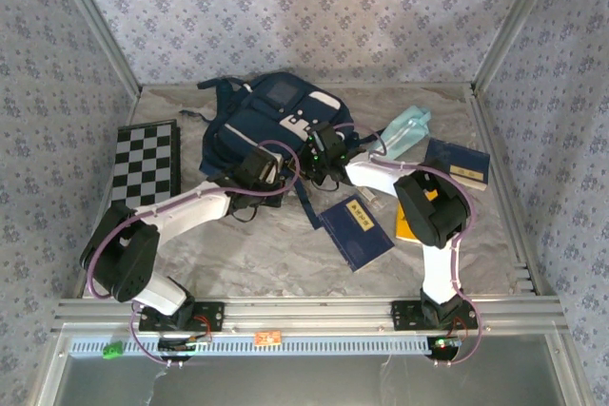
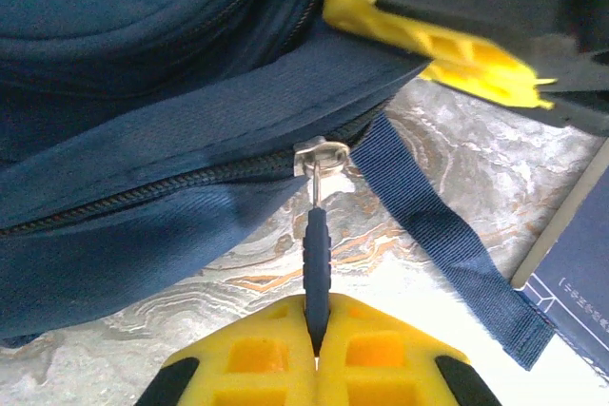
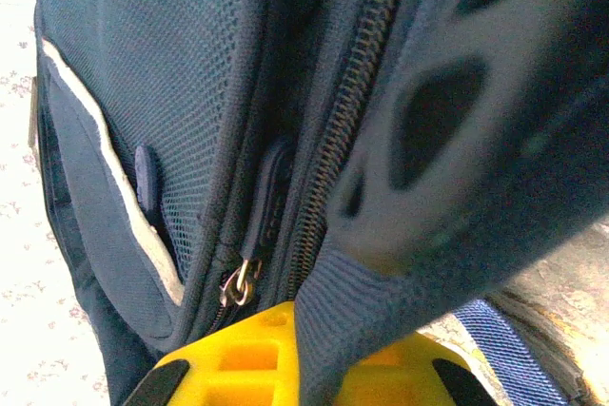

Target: Pack books, pencil case, and school supplies into a backpack

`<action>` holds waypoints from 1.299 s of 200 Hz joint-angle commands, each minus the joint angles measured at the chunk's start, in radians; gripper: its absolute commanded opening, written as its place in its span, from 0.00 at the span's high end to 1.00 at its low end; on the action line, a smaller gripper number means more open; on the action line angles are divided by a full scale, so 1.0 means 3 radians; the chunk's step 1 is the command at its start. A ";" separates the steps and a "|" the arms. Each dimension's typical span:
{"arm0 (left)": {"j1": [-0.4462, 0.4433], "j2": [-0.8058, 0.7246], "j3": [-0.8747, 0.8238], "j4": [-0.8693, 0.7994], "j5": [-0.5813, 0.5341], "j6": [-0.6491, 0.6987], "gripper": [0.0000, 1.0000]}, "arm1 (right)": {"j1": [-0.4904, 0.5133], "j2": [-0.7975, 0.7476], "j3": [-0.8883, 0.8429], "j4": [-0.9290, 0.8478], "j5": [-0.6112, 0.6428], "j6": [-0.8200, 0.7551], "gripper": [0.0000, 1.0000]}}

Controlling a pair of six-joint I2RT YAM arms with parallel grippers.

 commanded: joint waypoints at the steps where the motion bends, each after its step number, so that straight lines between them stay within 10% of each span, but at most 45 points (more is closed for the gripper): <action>1: 0.0126 -0.0208 0.0017 -0.0214 0.0031 0.0038 1.00 | -0.0061 -0.0022 0.0173 -0.0149 -0.0133 -0.0354 1.00; 91: 0.0489 -0.0661 -0.0344 -0.0539 0.0205 0.0183 1.00 | -0.0444 -0.0234 0.0312 -0.0833 -0.0765 -0.1398 1.00; 118: 0.0414 -0.0665 -0.0364 -0.0241 0.0913 0.0259 1.00 | -0.0574 -0.0089 0.0600 -0.1153 -0.0720 -0.1707 1.00; 140: 0.0102 -0.0529 -0.0199 -0.0149 0.0768 0.0213 1.00 | -0.0710 0.0089 0.0857 -0.1220 -0.0689 -0.1718 1.00; 212: -0.0010 -0.0003 0.0243 -0.0242 0.0240 -0.0154 1.00 | -0.0647 0.0043 0.1216 -0.1965 -0.0354 -0.2085 0.47; 260: -0.0005 -0.0004 0.0227 -0.0174 0.0251 -0.0131 1.00 | -0.0313 -0.0504 0.0186 -0.1108 -0.0559 -0.1007 0.37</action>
